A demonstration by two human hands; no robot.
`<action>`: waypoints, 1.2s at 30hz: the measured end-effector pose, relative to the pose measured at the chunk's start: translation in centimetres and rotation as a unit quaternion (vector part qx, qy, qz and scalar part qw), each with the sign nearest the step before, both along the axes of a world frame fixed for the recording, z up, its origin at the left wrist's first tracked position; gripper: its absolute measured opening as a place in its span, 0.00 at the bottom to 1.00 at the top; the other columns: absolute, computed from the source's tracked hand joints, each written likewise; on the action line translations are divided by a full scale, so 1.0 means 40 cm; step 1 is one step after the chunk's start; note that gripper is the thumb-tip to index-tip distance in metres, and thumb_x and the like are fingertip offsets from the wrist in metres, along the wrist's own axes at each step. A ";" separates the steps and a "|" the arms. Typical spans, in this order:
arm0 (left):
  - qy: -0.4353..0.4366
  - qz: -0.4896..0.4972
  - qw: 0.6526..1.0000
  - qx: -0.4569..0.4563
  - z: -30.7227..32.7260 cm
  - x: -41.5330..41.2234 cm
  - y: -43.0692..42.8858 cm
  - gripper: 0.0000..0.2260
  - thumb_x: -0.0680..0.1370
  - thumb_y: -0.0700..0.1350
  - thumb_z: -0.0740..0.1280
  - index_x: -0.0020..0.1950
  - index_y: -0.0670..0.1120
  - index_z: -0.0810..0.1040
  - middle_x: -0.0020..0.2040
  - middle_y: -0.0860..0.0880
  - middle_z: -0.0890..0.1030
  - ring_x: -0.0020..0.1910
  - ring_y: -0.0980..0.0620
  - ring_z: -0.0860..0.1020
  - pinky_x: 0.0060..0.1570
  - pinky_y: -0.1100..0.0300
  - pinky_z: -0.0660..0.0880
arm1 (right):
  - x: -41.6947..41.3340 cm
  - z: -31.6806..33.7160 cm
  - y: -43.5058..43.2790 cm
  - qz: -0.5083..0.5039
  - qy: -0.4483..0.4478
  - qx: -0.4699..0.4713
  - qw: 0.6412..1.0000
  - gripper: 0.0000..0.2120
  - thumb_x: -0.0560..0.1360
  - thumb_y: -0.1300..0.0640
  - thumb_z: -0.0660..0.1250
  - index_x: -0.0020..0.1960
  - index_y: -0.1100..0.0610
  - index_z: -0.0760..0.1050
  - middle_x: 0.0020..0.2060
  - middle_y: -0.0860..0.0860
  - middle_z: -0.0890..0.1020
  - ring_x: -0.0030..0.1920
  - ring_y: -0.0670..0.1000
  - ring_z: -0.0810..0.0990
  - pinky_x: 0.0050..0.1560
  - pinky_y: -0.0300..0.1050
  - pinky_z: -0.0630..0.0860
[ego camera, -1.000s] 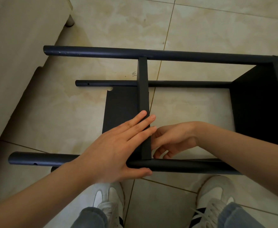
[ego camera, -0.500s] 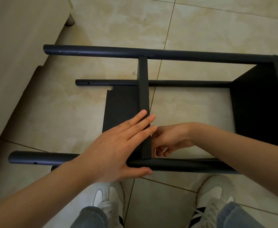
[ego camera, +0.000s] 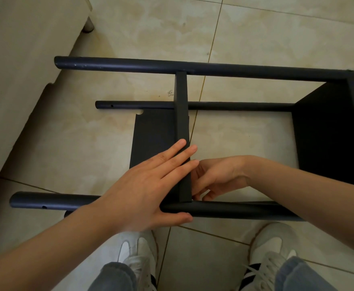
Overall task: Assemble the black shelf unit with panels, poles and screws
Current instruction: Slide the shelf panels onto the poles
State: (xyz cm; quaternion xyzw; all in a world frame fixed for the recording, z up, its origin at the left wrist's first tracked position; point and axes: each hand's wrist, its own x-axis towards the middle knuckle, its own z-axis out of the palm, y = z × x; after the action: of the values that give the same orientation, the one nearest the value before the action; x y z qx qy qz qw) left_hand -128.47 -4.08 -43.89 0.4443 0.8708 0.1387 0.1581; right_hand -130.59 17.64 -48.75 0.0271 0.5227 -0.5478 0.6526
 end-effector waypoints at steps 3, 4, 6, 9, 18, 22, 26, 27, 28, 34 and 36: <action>-0.004 0.000 1.000 0.003 0.000 -0.001 0.001 0.42 0.74 0.71 0.59 0.81 0.48 0.57 0.83 0.52 0.50 0.81 0.55 0.43 0.75 0.51 0.56 | 0.007 -0.004 -0.009 -0.010 -0.007 0.011 1.000 0.18 0.79 0.65 0.64 0.67 0.68 0.71 0.54 0.60 0.77 0.54 0.56 0.75 0.61 0.53 0.71; -0.004 0.000 1.000 0.002 0.000 -0.001 0.001 0.42 0.74 0.71 0.59 0.81 0.48 0.57 0.83 0.52 0.50 0.81 0.55 0.43 0.75 0.51 0.56 | 0.007 -0.003 -0.011 -0.010 -0.006 0.014 1.000 0.17 0.79 0.65 0.64 0.66 0.68 0.72 0.54 0.61 0.76 0.53 0.57 0.74 0.60 0.53 0.72; -0.005 -0.001 1.000 0.000 0.000 -0.001 0.001 0.42 0.74 0.71 0.59 0.81 0.49 0.56 0.83 0.52 0.49 0.81 0.55 0.43 0.76 0.52 0.55 | 0.003 0.002 -0.013 0.002 0.007 0.017 1.000 0.14 0.78 0.64 0.64 0.62 0.66 0.75 0.51 0.60 0.77 0.50 0.55 0.75 0.54 0.49 0.73; -0.008 -0.002 1.000 -0.001 0.000 -0.001 0.000 0.42 0.74 0.72 0.59 0.82 0.50 0.55 0.83 0.53 0.49 0.81 0.55 0.42 0.76 0.53 0.55 | -0.009 0.017 -0.018 0.021 0.029 0.033 0.999 0.06 0.77 0.64 0.65 0.52 0.58 0.79 0.43 0.55 0.79 0.43 0.50 0.77 0.46 0.43 0.73; 0.002 -0.006 1.000 -0.005 -0.005 -0.001 -0.001 0.43 0.74 0.72 0.59 0.82 0.49 0.54 0.83 0.54 0.47 0.81 0.55 0.41 0.75 0.55 0.52 | 0.007 0.022 -0.010 -0.001 0.013 0.031 0.999 0.18 0.79 0.65 0.63 0.67 0.66 0.72 0.57 0.62 0.77 0.54 0.55 0.76 0.60 0.52 0.73; -0.003 -0.010 1.000 -0.007 -0.008 -0.002 0.000 0.44 0.73 0.72 0.60 0.82 0.49 0.52 0.83 0.53 0.47 0.81 0.55 0.41 0.74 0.56 0.53 | -0.007 0.034 -0.019 0.028 0.032 0.053 0.998 0.09 0.78 0.65 0.64 0.56 0.62 0.78 0.45 0.56 0.80 0.44 0.51 0.78 0.50 0.46 0.74; 0.006 -0.011 1.000 -0.013 -0.008 -0.002 0.001 0.44 0.73 0.71 0.59 0.82 0.49 0.52 0.83 0.52 0.47 0.81 0.55 0.41 0.74 0.56 0.52 | -0.019 0.053 -0.027 0.050 0.051 0.083 0.994 0.06 0.77 0.64 0.65 0.51 0.58 0.79 0.39 0.52 0.80 0.41 0.49 0.76 0.46 0.44 0.72; 0.007 -0.011 1.000 -0.017 -0.007 -0.002 0.002 0.44 0.73 0.71 0.59 0.82 0.49 0.52 0.83 0.52 0.47 0.81 0.55 0.40 0.74 0.55 0.53 | -0.015 0.055 -0.024 0.045 0.051 0.081 0.994 0.05 0.77 0.64 0.66 0.51 0.58 0.79 0.40 0.53 0.81 0.42 0.50 0.77 0.48 0.45 0.73; 0.009 -0.012 1.000 -0.023 -0.006 -0.002 0.003 0.45 0.73 0.72 0.59 0.82 0.49 0.51 0.83 0.52 0.46 0.81 0.55 0.40 0.74 0.56 0.53 | -0.010 0.058 -0.020 0.038 0.054 0.077 0.995 0.06 0.77 0.63 0.66 0.52 0.58 0.80 0.42 0.54 0.82 0.44 0.52 0.78 0.50 0.47 0.75; -0.002 -0.008 0.996 -0.093 0.019 0.005 0.011 0.43 0.73 0.72 0.56 0.78 0.56 0.37 0.76 0.61 0.28 0.74 0.62 0.26 0.71 0.62 0.41 | 0.020 0.112 0.029 0.059 0.112 0.074 0.989 0.11 0.80 0.56 0.65 0.61 0.55 0.78 0.54 0.54 0.84 0.56 0.53 0.82 0.63 0.52 0.77; -0.025 0.001 0.994 -0.102 0.028 0.014 0.012 0.41 0.74 0.69 0.59 0.76 0.59 0.35 0.73 0.65 0.25 0.71 0.66 0.24 0.71 0.62 0.43 | 0.031 0.138 0.035 0.062 0.144 0.095 0.983 0.11 0.79 0.56 0.66 0.60 0.53 0.78 0.53 0.51 0.84 0.56 0.51 0.83 0.62 0.50 0.77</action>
State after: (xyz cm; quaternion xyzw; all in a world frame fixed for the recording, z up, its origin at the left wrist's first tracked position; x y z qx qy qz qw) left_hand -127.91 -3.62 -42.78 0.4213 0.8767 0.0606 0.2241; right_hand -129.34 19.05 -43.25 -0.0231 0.6618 -0.4520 0.5976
